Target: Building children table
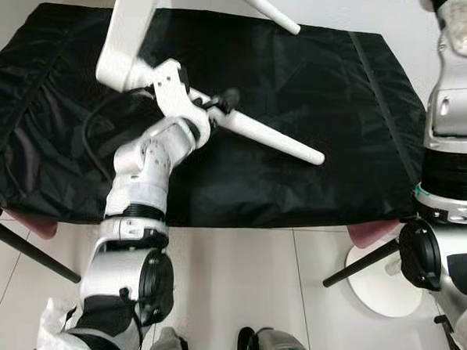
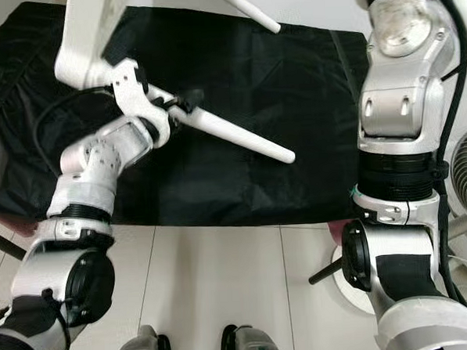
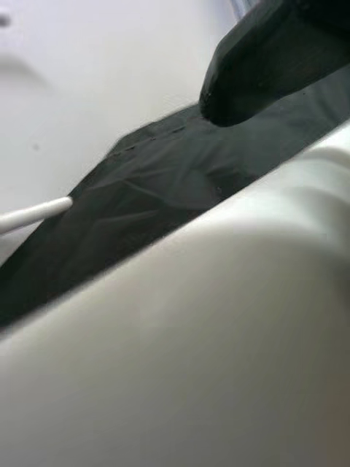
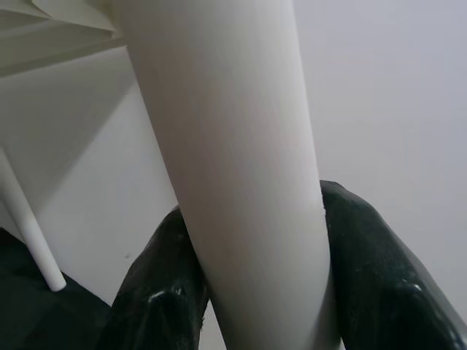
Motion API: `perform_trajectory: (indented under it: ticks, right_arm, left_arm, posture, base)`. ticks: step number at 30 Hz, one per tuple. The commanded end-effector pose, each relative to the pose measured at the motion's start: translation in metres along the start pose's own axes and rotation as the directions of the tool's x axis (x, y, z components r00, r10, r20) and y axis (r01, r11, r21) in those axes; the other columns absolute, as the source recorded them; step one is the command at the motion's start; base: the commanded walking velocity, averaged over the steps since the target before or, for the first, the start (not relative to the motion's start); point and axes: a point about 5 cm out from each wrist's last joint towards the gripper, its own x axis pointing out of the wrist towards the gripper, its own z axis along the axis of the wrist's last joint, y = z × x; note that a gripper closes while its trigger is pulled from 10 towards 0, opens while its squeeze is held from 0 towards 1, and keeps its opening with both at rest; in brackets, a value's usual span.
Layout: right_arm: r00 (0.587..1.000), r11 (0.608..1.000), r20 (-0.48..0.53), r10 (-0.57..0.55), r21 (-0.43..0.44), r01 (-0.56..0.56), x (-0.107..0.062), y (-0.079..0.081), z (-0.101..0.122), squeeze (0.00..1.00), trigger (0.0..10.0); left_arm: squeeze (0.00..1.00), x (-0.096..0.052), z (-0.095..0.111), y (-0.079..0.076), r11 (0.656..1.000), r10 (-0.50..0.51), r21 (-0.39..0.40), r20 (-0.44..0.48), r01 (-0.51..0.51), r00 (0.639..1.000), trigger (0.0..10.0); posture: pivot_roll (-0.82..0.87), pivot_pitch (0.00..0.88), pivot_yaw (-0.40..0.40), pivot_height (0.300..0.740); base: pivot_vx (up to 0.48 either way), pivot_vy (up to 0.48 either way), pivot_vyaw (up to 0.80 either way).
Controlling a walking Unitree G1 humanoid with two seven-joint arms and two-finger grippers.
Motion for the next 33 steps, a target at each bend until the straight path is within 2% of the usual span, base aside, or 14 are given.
perform_trajectory:
  ticks: [1, 2, 3, 8, 9, 10, 14, 16, 19, 24, 25, 30, 32, 33]
  right_arm:
    - [0.993, 0.978, 0.031, -0.113, 0.179, 0.105, -0.002, -0.018, 0.01, 0.0, 0.0]
    - [0.993, 0.978, 0.027, -0.116, 0.177, 0.11, -0.002, -0.018, 0.01, 0.0, 0.0]
    - [0.993, 0.978, 0.024, -0.115, 0.179, 0.109, -0.001, -0.019, 0.009, 0.0, 0.0]
    - [0.99, 0.968, -0.002, -0.142, 0.207, 0.139, 0.0, -0.029, 0.004, 0.0, 0.0]
    - [0.987, 0.964, 0.001, -0.159, 0.217, 0.155, -0.001, -0.038, 0.003, 0.0, 2.4]
    - [0.984, 0.96, 0.008, -0.176, 0.222, 0.17, -0.003, -0.047, 0.003, 0.0, 10.0]
    - [0.983, 0.958, 0.015, -0.186, 0.223, 0.178, -0.005, -0.052, 0.003, 0.0, 10.0]
    - [0.977, 0.955, 0.016, -0.213, 0.215, 0.205, -0.012, -0.059, 0.001, 0.0, 10.0]
    - [0.971, 0.949, -0.006, -0.237, 0.213, 0.233, -0.019, -0.062, -0.005, 0.0, 10.0]
    - [0.97, 0.946, -0.023, -0.244, 0.214, 0.243, -0.024, -0.061, -0.01, 0.0, 10.0]
    - [0.957, 0.927, -0.041, -0.287, 0.24, 0.289, -0.034, -0.06, -0.019, 0.0, 10.0]
    - [0.943, 0.907, -0.065, -0.326, 0.259, 0.332, -0.042, -0.061, -0.028, 0.0, 10.0]
    - [0.936, 0.864, -0.249, -0.251, 0.378, 0.332, -0.06, -0.032, -0.072, 0.0, 10.0]
    - [0.926, 0.781, -0.333, -0.181, 0.523, 0.341, -0.072, -0.012, -0.096, 0.0, 10.0]
  left_arm:
    - [0.0, 0.005, 0.005, -0.019, 0.997, -0.076, -0.023, 0.026, 0.076, 0.997, 9.1]
    - [0.0, 0.006, 0.006, -0.022, 0.996, -0.076, -0.034, 0.044, 0.078, 0.996, 9.1]
    - [0.0, 0.005, 0.011, -0.026, 0.996, -0.078, -0.04, 0.076, 0.081, 0.994, 0.0]
    - [0.0, -0.002, 0.031, -0.027, 0.995, -0.1, 0.022, 0.154, 0.098, 0.983, 0.0]
    - [0.0, -0.009, 0.054, -0.026, 0.991, -0.114, 0.095, 0.22, 0.095, 0.969, 0.0]
    - [0.0, -0.019, 0.08, -0.024, 0.986, -0.122, 0.147, 0.285, 0.083, 0.951, 0.0]
    - [0.0, -0.027, 0.096, -0.023, 0.982, -0.127, 0.175, 0.326, 0.072, 0.937, 0.0]
    - [0.0, -0.042, 0.127, -0.029, 0.964, -0.175, 0.253, 0.384, 0.079, 0.907, 0.0]
    - [0.0, -0.054, 0.144, -0.037, 0.948, -0.221, 0.305, 0.428, 0.09, 0.876, 0.0]
    - [0.0, -0.062, 0.153, -0.045, 0.94, -0.251, 0.325, 0.453, 0.104, 0.856, 0.0]
    - [0.0, -0.074, 0.16, -0.071, 0.897, -0.378, 0.401, 0.471, 0.188, 0.797, 0.0]
    - [0.0, -0.083, 0.161, -0.089, 0.853, -0.469, 0.457, 0.46, 0.252, 0.754, 0.0]
    - [0.0, -0.085, 0.152, -0.106, 0.801, -0.53, 0.526, 0.402, 0.286, 0.746, 0.0]
    - [0.0, -0.083, 0.144, -0.112, 0.772, -0.552, 0.558, 0.351, 0.304, 0.757, 0.0]
  posture:
    - [0.03, 0.111, -0.037, 0.74]
    - [0.03, 0.111, -0.037, 0.74]
    - [0.03, 0.121, -0.036, 0.74]
    - [0.02, 0.139, -0.038, 0.74]
    - [0.02, 0.151, -0.037, 0.74]
    - [0.02, 0.16, -0.04, 0.74]
    - [0.02, 0.16, -0.04, 0.74]
    - [0.04, 0.168, -0.045, 0.74]
    - [0.05, 0.174, -0.053, 0.74]
    - [0.05, 0.176, -0.054, 0.74]
    - [0.06, 0.183, -0.069, 0.74]
    - [0.06, 0.183, -0.073, 0.74]
    - [0.06, 0.185, -0.079, 0.74]
    - [0.06, 0.18, -0.08, 0.74]
  base:
    - [0.0, 0.0, 0.0]
    - [0.0, 0.0, 0.0]
    - [0.0, 0.0, 0.0]
    - [0.0, 0.0, 0.0]
    - [0.0, 0.0, 0.0]
    - [0.0, 0.0, 0.0]
    - [0.0, 0.0, 0.0]
    - [0.0, 0.0, 0.0]
    - [0.0, 0.0, 0.0]
    - [0.0, 0.0, 0.0]
    - [0.0, 0.0, 0.0]
    - [0.0, 0.0, 0.0]
    - [0.0, 0.0, 0.0]
    - [0.0, 0.0, 0.0]
